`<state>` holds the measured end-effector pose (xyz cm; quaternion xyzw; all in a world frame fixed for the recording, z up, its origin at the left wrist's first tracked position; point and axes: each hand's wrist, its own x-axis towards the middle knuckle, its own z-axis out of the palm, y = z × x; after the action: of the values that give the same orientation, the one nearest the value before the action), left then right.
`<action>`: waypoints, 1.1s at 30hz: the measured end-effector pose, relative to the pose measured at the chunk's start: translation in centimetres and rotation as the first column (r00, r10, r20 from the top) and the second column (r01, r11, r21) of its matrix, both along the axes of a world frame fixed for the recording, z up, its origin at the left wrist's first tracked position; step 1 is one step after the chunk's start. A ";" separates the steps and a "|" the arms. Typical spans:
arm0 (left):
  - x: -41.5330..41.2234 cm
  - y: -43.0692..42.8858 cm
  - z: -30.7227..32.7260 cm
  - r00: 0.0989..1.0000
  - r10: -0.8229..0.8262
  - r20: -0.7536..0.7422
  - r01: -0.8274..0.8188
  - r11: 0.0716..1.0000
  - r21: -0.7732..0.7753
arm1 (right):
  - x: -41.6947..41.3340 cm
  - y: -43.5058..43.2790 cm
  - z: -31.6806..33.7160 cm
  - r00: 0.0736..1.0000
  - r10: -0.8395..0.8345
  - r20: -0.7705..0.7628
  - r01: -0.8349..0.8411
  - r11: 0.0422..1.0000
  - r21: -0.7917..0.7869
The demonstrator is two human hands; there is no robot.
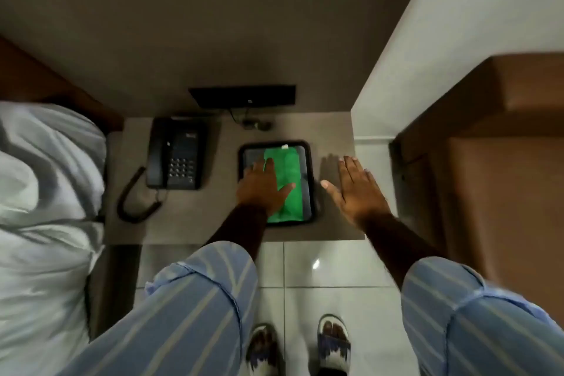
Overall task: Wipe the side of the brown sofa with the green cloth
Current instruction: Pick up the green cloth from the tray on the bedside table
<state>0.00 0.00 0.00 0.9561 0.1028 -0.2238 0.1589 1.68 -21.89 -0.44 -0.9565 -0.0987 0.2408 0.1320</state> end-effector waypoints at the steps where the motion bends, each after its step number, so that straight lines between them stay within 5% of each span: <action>1: -0.1 -0.7 -2.0 0.999 0.029 -0.021 -0.029 1.000 0.008 | -0.3 -0.1 -2.1 1.000 -0.026 -0.011 0.026 1.000 0.017; 6: -1.0 -3.0 -8.5 0.997 0.073 0.025 -0.076 0.988 0.137 | -2.2 -0.3 -9.0 0.993 -0.051 -0.108 0.060 0.995 0.085; 9: -0.9 -4.0 -10.2 0.993 0.111 0.033 -0.115 0.977 0.181 | -3.4 -0.1 -10.9 0.999 -0.017 -0.034 0.018 0.998 0.058; 15: 0.8 -4.6 -10.8 0.991 0.130 -0.005 -0.129 0.985 0.116 | -3.5 -0.3 -10.9 0.998 -0.035 -0.057 0.040 0.995 0.088; 23: 1.6 -4.2 -2.3 0.985 0.170 0.029 -0.166 0.979 -0.115 | -3.9 -3.0 -2.9 0.994 -0.104 -0.035 0.106 0.994 0.040; 33: -4.8 -10.3 10.8 0.993 0.037 0.113 -0.017 0.986 -0.169 | -9.9 -8.2 9.9 0.981 -0.173 0.088 0.174 0.985 -0.004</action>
<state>-4.84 -10.32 10.83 0.9492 0.0872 -0.1739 0.2474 -8.19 -30.13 9.44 -0.9718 -0.0193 0.1869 0.1426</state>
